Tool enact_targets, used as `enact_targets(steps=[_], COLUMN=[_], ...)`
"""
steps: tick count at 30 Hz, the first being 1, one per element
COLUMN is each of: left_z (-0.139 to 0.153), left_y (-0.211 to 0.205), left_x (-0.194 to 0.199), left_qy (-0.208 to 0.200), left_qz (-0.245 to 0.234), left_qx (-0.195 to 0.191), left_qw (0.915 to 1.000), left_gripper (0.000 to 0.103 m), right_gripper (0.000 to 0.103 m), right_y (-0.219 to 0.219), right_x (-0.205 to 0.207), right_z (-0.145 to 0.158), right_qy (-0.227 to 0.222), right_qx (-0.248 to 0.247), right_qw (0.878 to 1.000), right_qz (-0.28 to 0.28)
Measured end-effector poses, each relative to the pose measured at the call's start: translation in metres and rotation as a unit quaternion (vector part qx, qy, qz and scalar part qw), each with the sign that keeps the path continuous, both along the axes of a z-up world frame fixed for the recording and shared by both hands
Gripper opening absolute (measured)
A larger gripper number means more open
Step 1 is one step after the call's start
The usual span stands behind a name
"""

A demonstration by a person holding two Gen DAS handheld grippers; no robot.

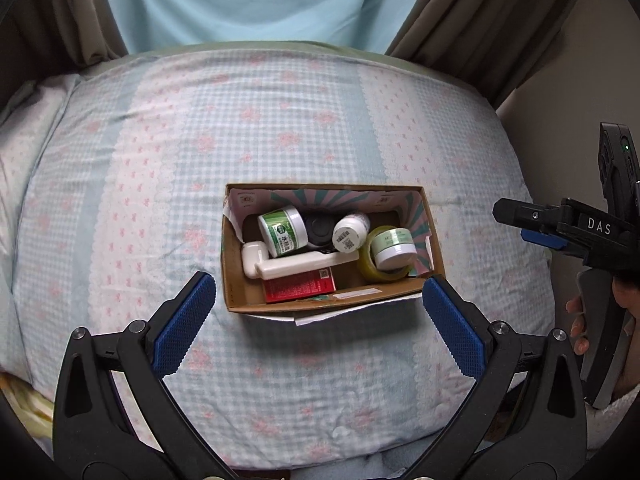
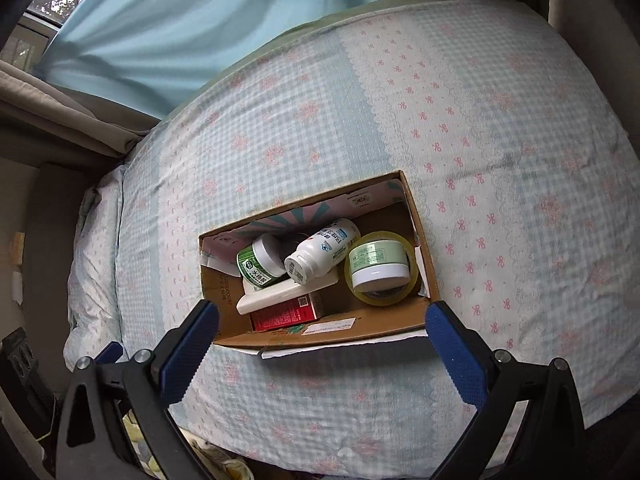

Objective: Organize rigid objects

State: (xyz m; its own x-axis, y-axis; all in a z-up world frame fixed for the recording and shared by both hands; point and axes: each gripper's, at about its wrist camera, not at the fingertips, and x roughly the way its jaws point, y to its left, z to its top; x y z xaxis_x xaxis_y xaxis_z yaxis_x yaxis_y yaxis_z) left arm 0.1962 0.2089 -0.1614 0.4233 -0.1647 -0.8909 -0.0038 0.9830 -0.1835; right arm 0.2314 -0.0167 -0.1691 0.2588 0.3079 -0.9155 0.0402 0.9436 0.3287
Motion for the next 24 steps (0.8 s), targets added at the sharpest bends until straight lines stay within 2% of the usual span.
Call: enact_targets(steps=[4, 8, 12, 15, 17, 24], left_z=[0.069, 0.134, 0.167, 0.176, 0.18, 0.182], left_y=[-0.029, -0.051, -0.073, -0.085, -0.091, -0.103], left_x=[-0.014, -0.038, -0.061, -0.073, -0.082, -0.097], left_qy=[-0.061, -0.143, -0.193, -0.212, -0.224, -0.236], left_qz=[0.009, 0.032, 0.036, 0.037, 0.033, 0.03], left_qx=[0.014, 0.01, 0.029, 0.047, 0.044, 0.051], left_qw=[0.998, 0.9891, 0.9801, 0.9755, 0.9729, 0.97], left_gripper=[0.103, 0.103, 0.103, 0.103, 0.103, 0.103], right_gripper=[0.103, 0.103, 0.103, 0.103, 0.103, 0.103], right_y=[-0.024, -0.047, -0.062, -0.066, -0.066, -0.076], right_x=[-0.023, -0.054, -0.087, -0.107, -0.118, -0.134], right_z=[0.071, 0.143, 0.191, 0.205, 0.207, 0.207], right_qy=[-0.079, -0.17, -0.24, -0.268, -0.28, -0.292], right_qx=[-0.052, -0.102, -0.132, -0.15, -0.159, -0.16], right_qw=[0.995, 0.98, 0.961, 0.951, 0.946, 0.943], right_qz=[0.025, 0.031, 0.023, 0.023, 0.023, 0.014])
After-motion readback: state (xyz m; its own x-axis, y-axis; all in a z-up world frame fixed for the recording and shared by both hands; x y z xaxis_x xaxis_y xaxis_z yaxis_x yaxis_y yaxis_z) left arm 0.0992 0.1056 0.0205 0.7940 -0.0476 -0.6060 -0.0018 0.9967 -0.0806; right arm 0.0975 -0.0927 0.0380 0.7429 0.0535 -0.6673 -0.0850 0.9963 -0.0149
